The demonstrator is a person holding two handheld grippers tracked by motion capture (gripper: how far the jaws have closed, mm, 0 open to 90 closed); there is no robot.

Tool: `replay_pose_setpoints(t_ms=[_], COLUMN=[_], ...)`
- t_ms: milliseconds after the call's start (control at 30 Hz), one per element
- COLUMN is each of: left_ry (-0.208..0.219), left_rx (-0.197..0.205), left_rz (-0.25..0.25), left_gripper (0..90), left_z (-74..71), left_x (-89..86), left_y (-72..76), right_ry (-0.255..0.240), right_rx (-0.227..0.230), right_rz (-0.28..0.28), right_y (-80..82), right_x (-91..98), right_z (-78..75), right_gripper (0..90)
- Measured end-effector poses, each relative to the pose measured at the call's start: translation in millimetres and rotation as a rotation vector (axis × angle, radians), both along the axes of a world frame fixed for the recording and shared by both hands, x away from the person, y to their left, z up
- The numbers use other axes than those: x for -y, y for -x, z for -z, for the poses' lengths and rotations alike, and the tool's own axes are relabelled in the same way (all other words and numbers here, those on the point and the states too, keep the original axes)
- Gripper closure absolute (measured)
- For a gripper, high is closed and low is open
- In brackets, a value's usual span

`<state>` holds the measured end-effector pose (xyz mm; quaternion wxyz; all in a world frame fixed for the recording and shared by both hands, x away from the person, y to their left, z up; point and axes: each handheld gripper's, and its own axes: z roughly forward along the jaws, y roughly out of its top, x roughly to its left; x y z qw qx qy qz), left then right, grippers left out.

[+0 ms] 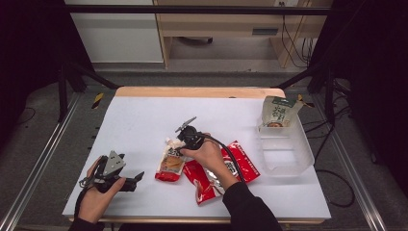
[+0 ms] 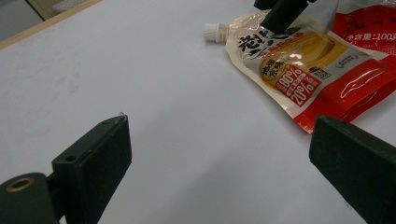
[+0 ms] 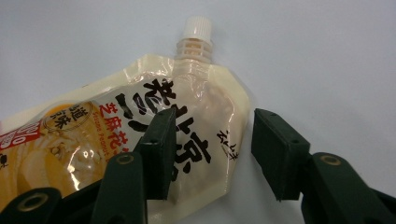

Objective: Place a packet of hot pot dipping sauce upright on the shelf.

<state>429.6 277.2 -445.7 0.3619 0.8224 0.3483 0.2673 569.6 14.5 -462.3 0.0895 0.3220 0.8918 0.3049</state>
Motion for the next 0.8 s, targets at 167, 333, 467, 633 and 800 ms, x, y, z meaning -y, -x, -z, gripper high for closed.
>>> replay_pose_setpoints(t_ms=[167, 333, 467, 633, 800], left_ry=[-0.006, -0.006, -0.006, -0.001, -0.003], left_rx=[-0.001, -0.001, -0.001, 0.0, 0.001], left_rz=[0.005, 0.009, 0.01, 0.008, 0.009], left_gripper=[5.7, 5.7, 5.6, 5.6, 5.7], left_z=[-0.3, -0.4, -0.5, -0.4, -0.8], left_x=[-0.1, 0.3, 0.5, 0.9, 0.5], left_y=[0.0, -0.1, 0.0, -0.1, -0.2], right_ry=[0.004, 0.013, 0.032, 0.043, 0.043], right_rx=[-0.012, -0.017, 0.0, 0.02, 0.025], right_rz=[-0.005, -0.004, -0.015, -0.036, -0.045], right_y=[0.2, 1.9, 5.4, 9.1, 10.4], right_x=[-0.5, -2.1, -4.6, -7.9, -9.5], right_z=[0.1, 0.2, -0.8, -0.7, -1.1], right_gripper=[54.9, 61.8, 70.6, 81.1, 86.4])
